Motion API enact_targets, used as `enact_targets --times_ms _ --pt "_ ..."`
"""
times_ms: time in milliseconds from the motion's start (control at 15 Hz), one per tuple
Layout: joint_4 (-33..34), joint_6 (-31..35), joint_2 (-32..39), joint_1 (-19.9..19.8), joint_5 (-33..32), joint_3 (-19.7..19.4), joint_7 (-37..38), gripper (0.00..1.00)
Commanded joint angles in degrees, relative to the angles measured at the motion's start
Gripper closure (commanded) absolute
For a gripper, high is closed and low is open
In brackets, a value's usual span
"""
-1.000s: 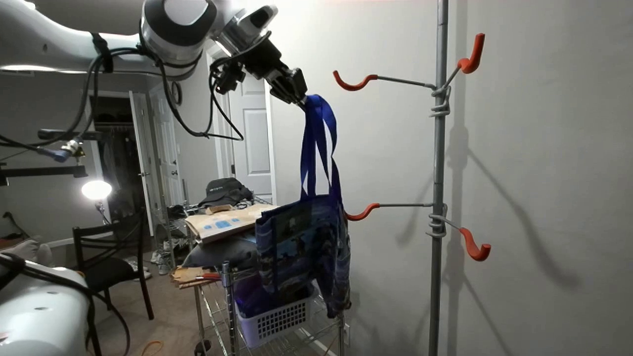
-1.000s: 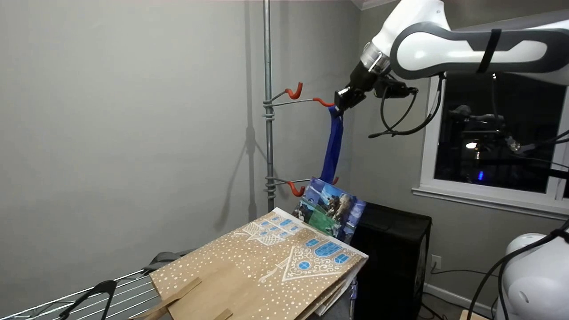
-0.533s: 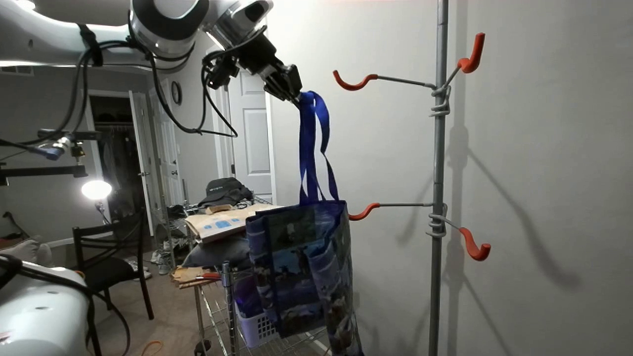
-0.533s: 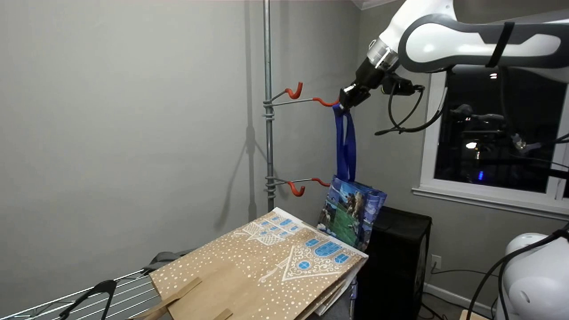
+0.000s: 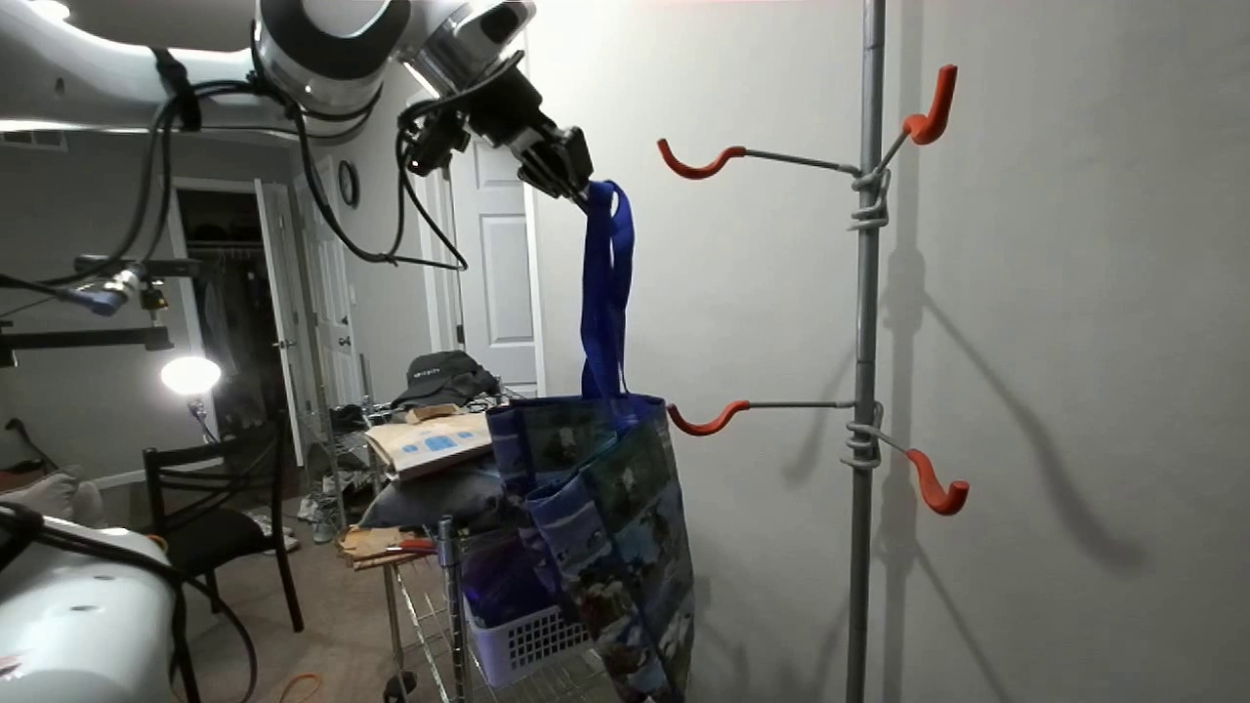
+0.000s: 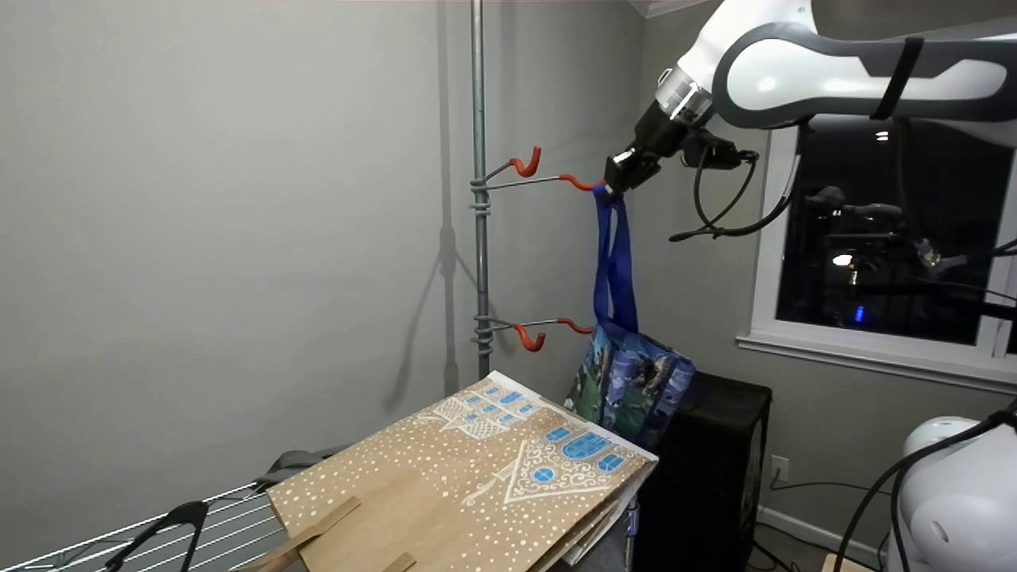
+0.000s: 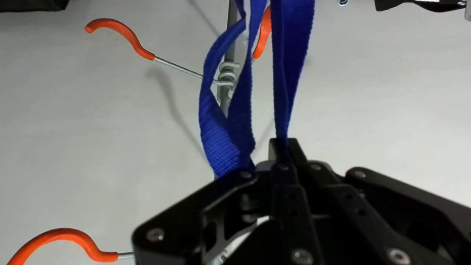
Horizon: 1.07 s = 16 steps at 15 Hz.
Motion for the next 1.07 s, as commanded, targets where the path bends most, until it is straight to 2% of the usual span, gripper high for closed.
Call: enact_targets --times_ms 0,467,1000 --pt "1.5 0.5 -2.4 1.1 1.1 3.1 -2.0 0.99" --pt "11.0 1.3 -1.8 1.0 -3.0 11.0 -2.2 0.99" --pt "20.8 1.8 6.0 -0.1 -8.7 19.0 -0.8 0.99"
